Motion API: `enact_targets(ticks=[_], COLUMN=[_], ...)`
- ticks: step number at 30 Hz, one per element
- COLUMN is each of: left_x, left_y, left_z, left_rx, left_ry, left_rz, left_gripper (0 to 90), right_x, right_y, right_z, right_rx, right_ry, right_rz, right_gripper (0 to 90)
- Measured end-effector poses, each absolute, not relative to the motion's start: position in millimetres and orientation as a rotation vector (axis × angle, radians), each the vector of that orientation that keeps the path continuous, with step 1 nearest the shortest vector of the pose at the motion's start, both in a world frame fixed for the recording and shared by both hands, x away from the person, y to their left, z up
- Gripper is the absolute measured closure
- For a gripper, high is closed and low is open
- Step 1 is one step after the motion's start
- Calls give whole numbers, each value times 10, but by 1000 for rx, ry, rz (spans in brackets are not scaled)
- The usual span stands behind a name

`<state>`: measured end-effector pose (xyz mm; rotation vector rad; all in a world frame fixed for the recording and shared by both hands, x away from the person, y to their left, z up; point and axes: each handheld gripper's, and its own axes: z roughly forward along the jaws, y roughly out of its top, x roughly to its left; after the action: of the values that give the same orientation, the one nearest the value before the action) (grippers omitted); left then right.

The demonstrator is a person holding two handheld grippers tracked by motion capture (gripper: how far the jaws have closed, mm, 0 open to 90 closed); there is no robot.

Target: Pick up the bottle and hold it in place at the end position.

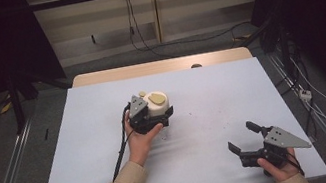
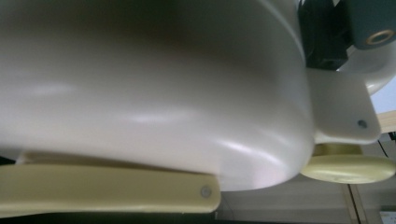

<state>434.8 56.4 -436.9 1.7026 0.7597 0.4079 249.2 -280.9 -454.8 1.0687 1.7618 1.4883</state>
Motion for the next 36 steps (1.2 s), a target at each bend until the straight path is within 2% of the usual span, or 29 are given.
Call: enact_targets(ticks=[36], left_x=[4446], left_y=[444], left_z=[-4441], left_rx=[1685], left_ry=[787], left_rz=[418], left_gripper=[62], right_x=[2496], right_y=[-2814], right_z=[-4554], right_rx=[1071], right_ry=[1764], right_rz=[1492], right_gripper=[48])
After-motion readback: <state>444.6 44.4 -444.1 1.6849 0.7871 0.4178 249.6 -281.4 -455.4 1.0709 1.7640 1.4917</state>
